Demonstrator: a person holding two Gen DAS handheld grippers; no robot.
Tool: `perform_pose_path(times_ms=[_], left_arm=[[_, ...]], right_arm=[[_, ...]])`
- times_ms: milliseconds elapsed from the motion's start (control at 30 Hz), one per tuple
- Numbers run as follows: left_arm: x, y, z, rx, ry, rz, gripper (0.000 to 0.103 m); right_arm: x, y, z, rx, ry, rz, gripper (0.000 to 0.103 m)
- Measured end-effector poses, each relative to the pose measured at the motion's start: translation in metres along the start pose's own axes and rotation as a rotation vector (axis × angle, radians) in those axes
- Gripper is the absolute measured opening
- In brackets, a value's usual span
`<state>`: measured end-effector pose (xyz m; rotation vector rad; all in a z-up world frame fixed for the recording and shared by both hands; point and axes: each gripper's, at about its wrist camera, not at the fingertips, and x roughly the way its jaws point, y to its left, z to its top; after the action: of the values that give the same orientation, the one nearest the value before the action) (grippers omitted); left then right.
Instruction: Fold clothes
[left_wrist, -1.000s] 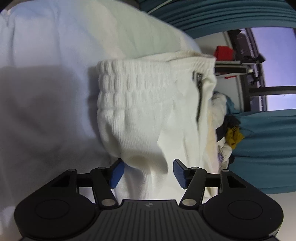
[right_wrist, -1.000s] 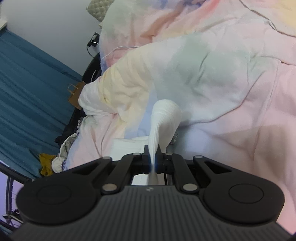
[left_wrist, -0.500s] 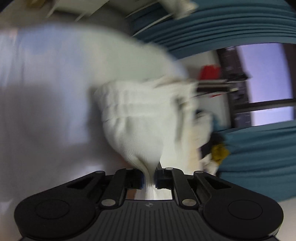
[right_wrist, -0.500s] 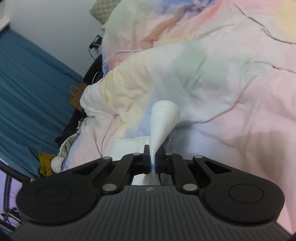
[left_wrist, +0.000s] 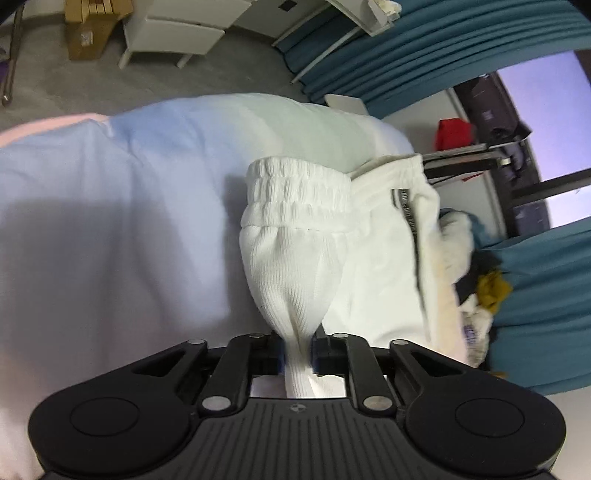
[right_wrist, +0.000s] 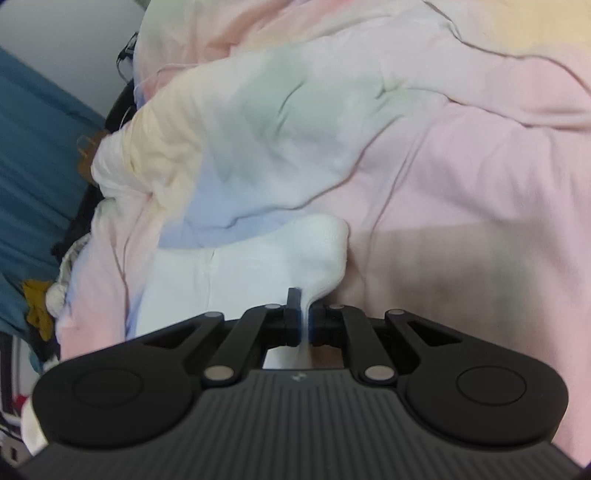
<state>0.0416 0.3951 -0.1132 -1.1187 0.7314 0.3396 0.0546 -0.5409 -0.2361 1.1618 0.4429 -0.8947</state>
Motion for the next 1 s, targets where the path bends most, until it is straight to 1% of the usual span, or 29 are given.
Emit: perform_pose_path(times_ms=[100,133,167,200,233,267,300,333,367,400,433,467,533,600,667,733,900,933,1000], left_arm=[[-0.011,-0.012,-0.009,0.079,-0.046,0.041,0.024],[-0.015,-0.017,-0.013,0.11,-0.058,0.051,0.029],[-0.022,-0.021,-0.018,0.139,-0.069,0.065,0.032],[-0.029,-0.023,-0.023,0.169,-0.081,0.081,0.038],[-0.037,-0.024,-0.03,0.199,-0.092,0.097,0.048],[-0.044,-0.027,-0.036,0.233,-0.106,0.107,0.053],[-0.05,-0.033,-0.043,0.268,-0.126,0.128,0.063],[-0.056,-0.038,-0.051,0.303,-0.146,0.15,0.07],[-0.061,-0.046,-0.061,0.35,-0.174,0.162,0.073],[-0.066,-0.055,-0.071,0.398,-0.203,0.173,0.079],[-0.071,-0.063,-0.082,0.446,-0.233,0.183,0.081],[-0.076,-0.072,-0.092,0.494,-0.262,0.194,0.081],[-0.073,-0.096,-0.114,0.575,-0.275,0.18,0.081],[-0.068,-0.118,-0.139,0.644,-0.266,0.148,0.081],[-0.058,-0.142,-0.168,0.72,-0.238,0.112,0.081],[-0.043,-0.168,-0.198,0.804,-0.198,0.079,0.081],[0.009,-0.23,-0.272,1.001,-0.088,0.011,0.081],[0.017,-0.242,-0.286,1.03,-0.072,0.0,0.081],[0.032,-0.262,-0.307,1.055,-0.055,-0.021,0.081]], right_arm=[[-0.007,0.004,0.001,-0.025,-0.015,0.006,0.009],[-0.01,0.007,0.002,-0.041,-0.024,0.006,0.011],[-0.013,0.012,0.005,-0.062,-0.04,0.001,0.012],[-0.017,0.016,0.008,-0.085,-0.059,-0.006,0.018],[-0.022,0.02,0.01,-0.115,-0.086,-0.019,0.027],[-0.026,0.023,0.011,-0.151,-0.116,-0.03,0.033],[-0.03,0.027,0.012,-0.189,-0.145,-0.041,0.046],[-0.033,0.031,0.012,-0.227,-0.172,-0.052,0.06],[-0.037,0.034,0.012,-0.25,-0.196,-0.054,0.066],[-0.04,0.037,0.012,-0.274,-0.22,-0.055,0.072],[-0.044,0.041,0.012,-0.301,-0.241,-0.052,0.072],[-0.049,0.047,0.009,-0.336,-0.253,-0.032,0.072],[-0.058,0.059,0.005,-0.405,-0.273,0.012,0.072],[-0.068,0.072,-0.004,-0.472,-0.271,0.092,0.072],[-0.073,0.084,-0.015,-0.539,-0.224,0.176,0.071],[-0.077,0.095,-0.029,-0.606,-0.179,0.235,0.071],[-0.087,0.118,-0.064,-0.768,-0.115,0.338,0.071],[-0.088,0.121,-0.067,-0.783,-0.096,0.361,0.071],[-0.088,0.126,-0.072,-0.802,-0.055,0.404,0.071]])
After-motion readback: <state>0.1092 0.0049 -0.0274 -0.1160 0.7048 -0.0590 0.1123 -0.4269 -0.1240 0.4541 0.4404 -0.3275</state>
